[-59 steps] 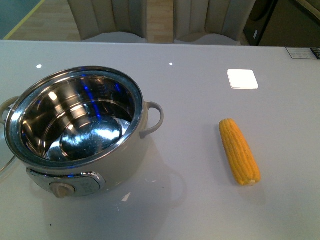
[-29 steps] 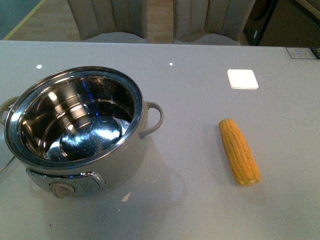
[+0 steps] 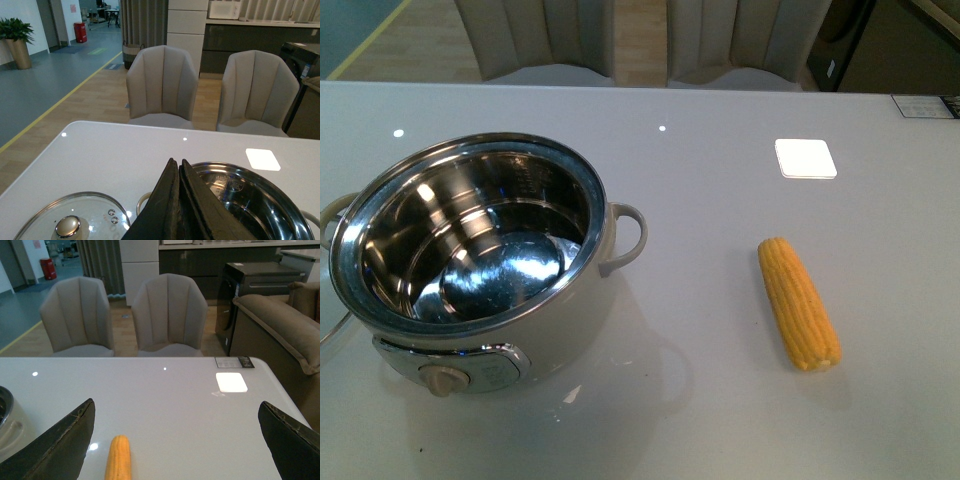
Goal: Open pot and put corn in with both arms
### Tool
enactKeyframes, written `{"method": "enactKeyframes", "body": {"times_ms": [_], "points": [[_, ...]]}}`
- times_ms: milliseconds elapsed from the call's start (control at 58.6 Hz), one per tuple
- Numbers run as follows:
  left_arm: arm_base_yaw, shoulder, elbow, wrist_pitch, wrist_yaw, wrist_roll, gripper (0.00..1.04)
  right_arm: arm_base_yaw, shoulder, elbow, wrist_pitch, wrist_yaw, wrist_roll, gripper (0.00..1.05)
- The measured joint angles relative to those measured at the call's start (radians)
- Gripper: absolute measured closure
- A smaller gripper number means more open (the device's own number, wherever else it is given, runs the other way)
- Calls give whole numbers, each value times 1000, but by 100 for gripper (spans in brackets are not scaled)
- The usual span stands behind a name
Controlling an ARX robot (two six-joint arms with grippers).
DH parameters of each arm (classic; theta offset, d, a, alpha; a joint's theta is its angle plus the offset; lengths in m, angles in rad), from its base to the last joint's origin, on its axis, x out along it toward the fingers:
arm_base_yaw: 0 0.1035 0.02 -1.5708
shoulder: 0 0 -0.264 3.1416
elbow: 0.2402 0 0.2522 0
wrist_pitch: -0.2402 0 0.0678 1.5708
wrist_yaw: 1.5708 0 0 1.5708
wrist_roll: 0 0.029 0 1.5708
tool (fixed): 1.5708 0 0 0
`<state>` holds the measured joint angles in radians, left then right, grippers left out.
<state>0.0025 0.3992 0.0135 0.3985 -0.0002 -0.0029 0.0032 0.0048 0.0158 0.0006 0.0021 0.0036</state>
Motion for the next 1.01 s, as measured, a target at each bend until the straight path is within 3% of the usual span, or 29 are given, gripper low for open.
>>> {"method": "enactKeyframes", "body": {"times_ms": [666, 785, 1007], "points": [[0, -221, 0, -220, 0, 0, 101, 0, 0, 0, 0, 0, 0, 9], [0, -364, 0, -386, 0, 0, 101, 0, 0, 0, 0, 0, 0, 9], [0, -393, 0, -397, 0, 0, 101, 0, 0, 0, 0, 0, 0, 9]]}}
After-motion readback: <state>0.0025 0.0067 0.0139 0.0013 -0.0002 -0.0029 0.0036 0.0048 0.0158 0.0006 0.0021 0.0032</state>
